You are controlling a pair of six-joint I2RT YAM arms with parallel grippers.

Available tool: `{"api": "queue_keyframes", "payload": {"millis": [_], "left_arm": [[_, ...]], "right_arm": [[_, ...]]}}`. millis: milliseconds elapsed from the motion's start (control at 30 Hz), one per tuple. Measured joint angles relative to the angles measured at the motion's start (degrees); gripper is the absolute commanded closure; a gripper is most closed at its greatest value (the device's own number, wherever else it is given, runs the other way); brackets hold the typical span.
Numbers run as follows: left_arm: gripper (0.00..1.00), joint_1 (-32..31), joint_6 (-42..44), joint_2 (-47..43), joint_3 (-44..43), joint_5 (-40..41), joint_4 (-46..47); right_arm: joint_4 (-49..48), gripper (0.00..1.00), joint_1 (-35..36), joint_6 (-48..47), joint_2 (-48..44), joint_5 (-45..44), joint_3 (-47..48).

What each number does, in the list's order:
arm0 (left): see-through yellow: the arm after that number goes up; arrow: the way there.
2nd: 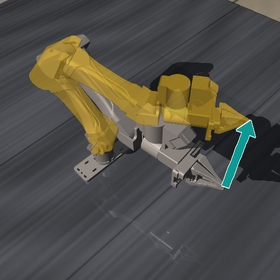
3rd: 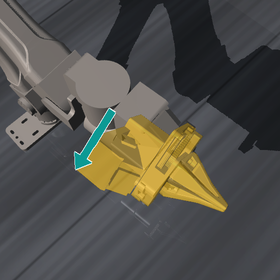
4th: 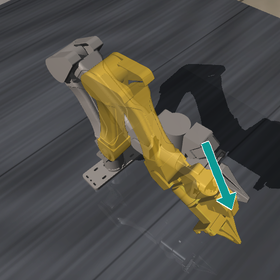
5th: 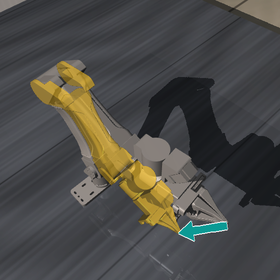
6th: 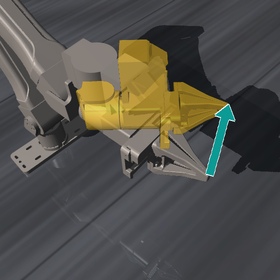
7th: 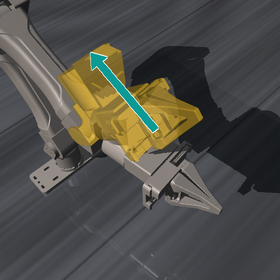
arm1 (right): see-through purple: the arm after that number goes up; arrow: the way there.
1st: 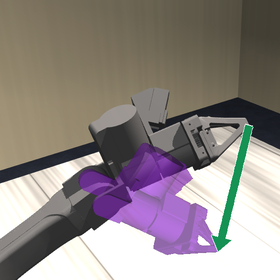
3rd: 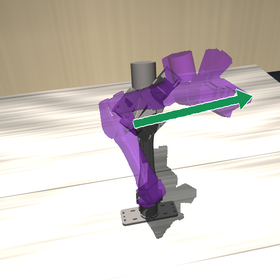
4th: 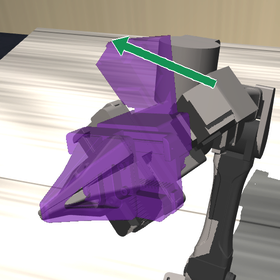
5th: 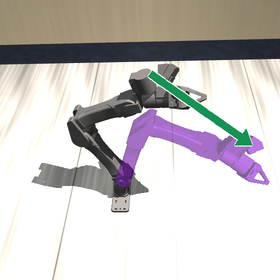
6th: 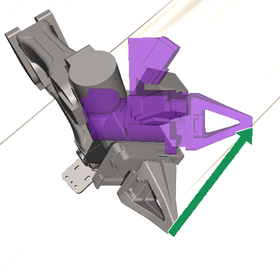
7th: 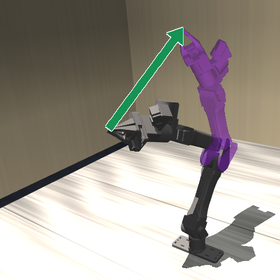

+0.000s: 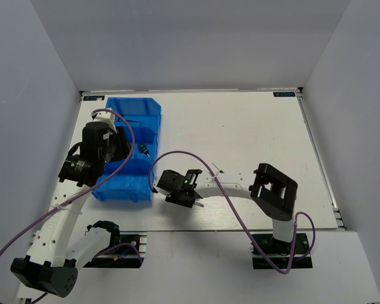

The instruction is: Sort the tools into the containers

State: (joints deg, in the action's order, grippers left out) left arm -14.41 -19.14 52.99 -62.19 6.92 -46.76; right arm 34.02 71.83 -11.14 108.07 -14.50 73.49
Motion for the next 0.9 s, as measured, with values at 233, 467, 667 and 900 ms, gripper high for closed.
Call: {"api": "queue_keyframes", "payload": {"millis": [233,467,667,900], "left_arm": [[0.39,0.00,0.00,-0.24,-0.02,0.00,0.00],[0.39,0.00,-0.07,-0.50,-0.02,-0.02,-0.55],[0.44,0.00,-0.46,-1.14,-0.02,-0.57,-1.29],[0.72,0.00,-0.48,-4.44,0.87,-4.20,-0.13]], "right_arm": [[-0.28,0.47,0.22,1.11,0.87,0.22,-0.66],[-0.33,0.84,-0.85,1.68,0.81,2.78,-0.74],[0.07,1.00,-2.60,1.70,0.11,7.37,-0.68],[7.98,1.00,-8.90,-0.17,0.57,15.65,15.28]]}}
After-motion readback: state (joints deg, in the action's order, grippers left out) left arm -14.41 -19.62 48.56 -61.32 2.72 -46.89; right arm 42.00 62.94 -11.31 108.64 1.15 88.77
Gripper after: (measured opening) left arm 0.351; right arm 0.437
